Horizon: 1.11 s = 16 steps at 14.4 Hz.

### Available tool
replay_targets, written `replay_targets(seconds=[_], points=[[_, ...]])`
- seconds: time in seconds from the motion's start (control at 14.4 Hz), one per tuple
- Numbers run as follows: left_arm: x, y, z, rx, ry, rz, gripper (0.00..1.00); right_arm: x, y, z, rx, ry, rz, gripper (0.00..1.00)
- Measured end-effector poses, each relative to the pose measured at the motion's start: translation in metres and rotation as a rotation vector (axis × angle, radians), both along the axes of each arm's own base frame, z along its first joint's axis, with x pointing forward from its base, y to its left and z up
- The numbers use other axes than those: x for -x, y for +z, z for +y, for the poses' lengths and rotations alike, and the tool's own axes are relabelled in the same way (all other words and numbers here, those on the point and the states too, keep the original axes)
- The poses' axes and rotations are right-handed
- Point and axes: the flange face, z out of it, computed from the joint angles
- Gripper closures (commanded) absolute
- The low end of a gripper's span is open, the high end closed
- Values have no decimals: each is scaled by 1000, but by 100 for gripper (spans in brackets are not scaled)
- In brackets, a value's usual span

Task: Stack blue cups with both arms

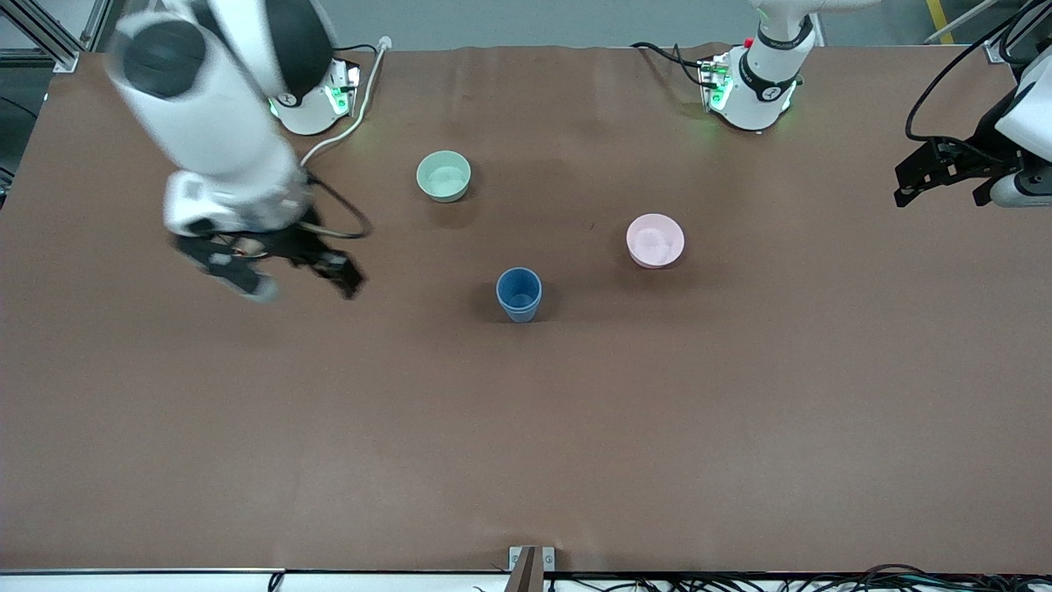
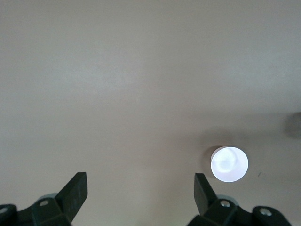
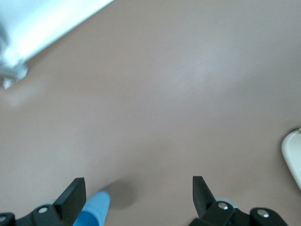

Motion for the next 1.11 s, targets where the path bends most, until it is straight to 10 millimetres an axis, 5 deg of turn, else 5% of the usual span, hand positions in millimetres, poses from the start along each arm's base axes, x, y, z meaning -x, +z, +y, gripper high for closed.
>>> replay_targets(seconds=[0.42, 0.7, 0.84, 1.11], points=[[-1, 1, 0, 0, 0, -7, 0, 39, 81, -173, 63, 147, 84, 0], [-1, 1, 0, 1, 0, -11, 0, 71, 100, -273, -24, 305, 132, 0], [-2, 3, 1, 1, 0, -15, 0, 70, 100, -287, -70, 315, 110, 0], [-4, 5, 1, 2, 0, -21, 0, 59, 97, -279, -75, 330, 75, 0]])
